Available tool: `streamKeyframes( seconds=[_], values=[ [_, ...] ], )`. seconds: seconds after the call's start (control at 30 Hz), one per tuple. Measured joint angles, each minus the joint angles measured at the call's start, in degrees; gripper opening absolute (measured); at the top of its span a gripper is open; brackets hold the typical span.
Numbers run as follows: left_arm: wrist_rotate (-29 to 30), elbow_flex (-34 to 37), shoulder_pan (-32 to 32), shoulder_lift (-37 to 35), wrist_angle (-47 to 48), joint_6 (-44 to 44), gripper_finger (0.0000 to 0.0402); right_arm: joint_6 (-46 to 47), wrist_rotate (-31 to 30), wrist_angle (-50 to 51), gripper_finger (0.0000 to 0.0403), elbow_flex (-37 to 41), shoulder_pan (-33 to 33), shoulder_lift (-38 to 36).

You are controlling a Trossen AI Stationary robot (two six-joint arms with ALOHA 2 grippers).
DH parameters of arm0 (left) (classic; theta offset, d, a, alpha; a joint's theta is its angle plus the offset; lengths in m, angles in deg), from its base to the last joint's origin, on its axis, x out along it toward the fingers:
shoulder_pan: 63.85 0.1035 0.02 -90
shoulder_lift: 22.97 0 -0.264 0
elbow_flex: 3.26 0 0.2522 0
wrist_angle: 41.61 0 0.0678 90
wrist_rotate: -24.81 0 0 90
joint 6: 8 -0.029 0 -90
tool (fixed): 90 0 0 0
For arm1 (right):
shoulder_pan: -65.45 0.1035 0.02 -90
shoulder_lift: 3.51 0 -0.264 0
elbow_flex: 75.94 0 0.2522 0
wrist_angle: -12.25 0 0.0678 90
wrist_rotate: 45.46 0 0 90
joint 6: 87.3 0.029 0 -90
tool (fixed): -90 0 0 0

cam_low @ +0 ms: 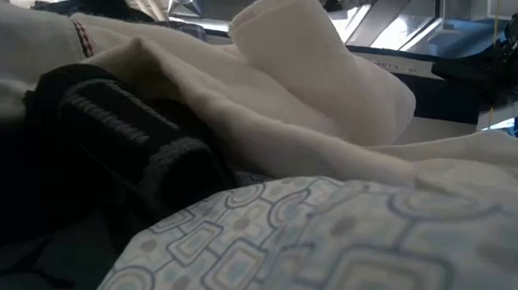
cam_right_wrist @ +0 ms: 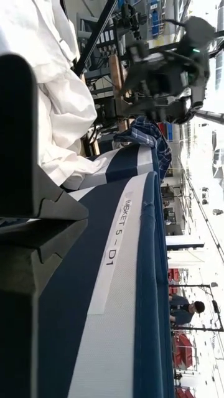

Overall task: Sort clothes
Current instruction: Put the long sleeve plaid shirt into the left blue laundry bin

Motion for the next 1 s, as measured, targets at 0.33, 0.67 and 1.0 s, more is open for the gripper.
streamKeyframes(
  seconds=[0.33,0.67,1.0],
  values=[
    [18.6,10.7,-2.0,9.8,-8.9,2.5,0.0172,0.0,0.0,0.0,0.0005,0.0,0.0,0.0],
    [34.4,11.3,3.5,12.8,-7.5,1.0,0.0172,-0.2,-0.1,0.0,0.0005,0.0,0.0,0.0],
    [35.0,4.6,6.1,10.7,-6.9,-11.2,0.0172,-0.2,-0.2,0.0,0.0005,0.0,0.0,0.0]
  ],
)
